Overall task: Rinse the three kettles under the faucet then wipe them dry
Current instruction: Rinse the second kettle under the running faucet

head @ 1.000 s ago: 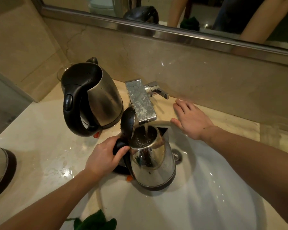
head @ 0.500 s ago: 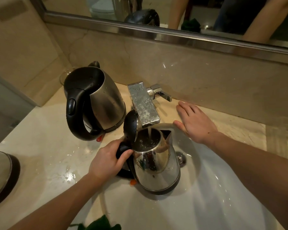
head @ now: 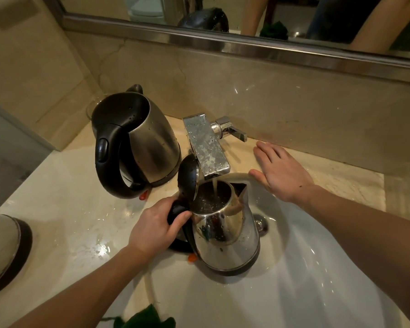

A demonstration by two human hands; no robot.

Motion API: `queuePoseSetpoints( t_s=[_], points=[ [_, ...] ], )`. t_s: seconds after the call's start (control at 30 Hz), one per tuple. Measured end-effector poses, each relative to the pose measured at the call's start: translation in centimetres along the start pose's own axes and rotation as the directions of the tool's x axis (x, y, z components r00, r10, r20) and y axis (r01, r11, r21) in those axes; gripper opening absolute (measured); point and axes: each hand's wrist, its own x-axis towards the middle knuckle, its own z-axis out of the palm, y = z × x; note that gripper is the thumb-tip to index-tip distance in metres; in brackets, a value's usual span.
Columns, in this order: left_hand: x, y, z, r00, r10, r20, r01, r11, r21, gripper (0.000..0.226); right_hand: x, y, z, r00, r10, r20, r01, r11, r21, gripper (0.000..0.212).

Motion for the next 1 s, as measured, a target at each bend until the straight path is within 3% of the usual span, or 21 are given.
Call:
queuePoseSetpoints(
  t_s=[0.1,0.37,0.5,0.7,1.0],
  points=[
    [-0.02,-0.09,0.02,1.000,-0.005,0.002,0.005,1.000,0.000,0.075,0.02,0.03,0.02,1.000,0.003,0.006,-0.003,1.000,0.001,0.080],
    [0.00,0.16,-0.05,1.000,-0.016,0.003,0.016,1.000,-0.002,0.069,-0.12,-0.10,-0.18,1.000,0.006,0.005,-0.006,1.000,0.003,0.080],
    [-0.04,0.18,-0.12,1.000,-0.011,0.001,0.011,1.000,-0.007,0.082,-0.25,-0.24,-0.34,1.000,0.001,-0.003,-0.001,1.000,-0.002,0.075],
    [0.02,0.14,-0.07,1.000,-0.025,0.010,0.025,1.000,-0.002,0.071,-0.27,-0.34,-0.62,1.000,0.006,0.019,-0.006,1.000,-0.010,0.071],
    [0.02,0.08,-0.05,1.000,-0.004,0.004,0.004,1.000,-0.002,0.073,-0.26,-0.37,-0.69,1.000,0.007,0.020,-0.006,1.000,-0.029,0.071]
  ],
)
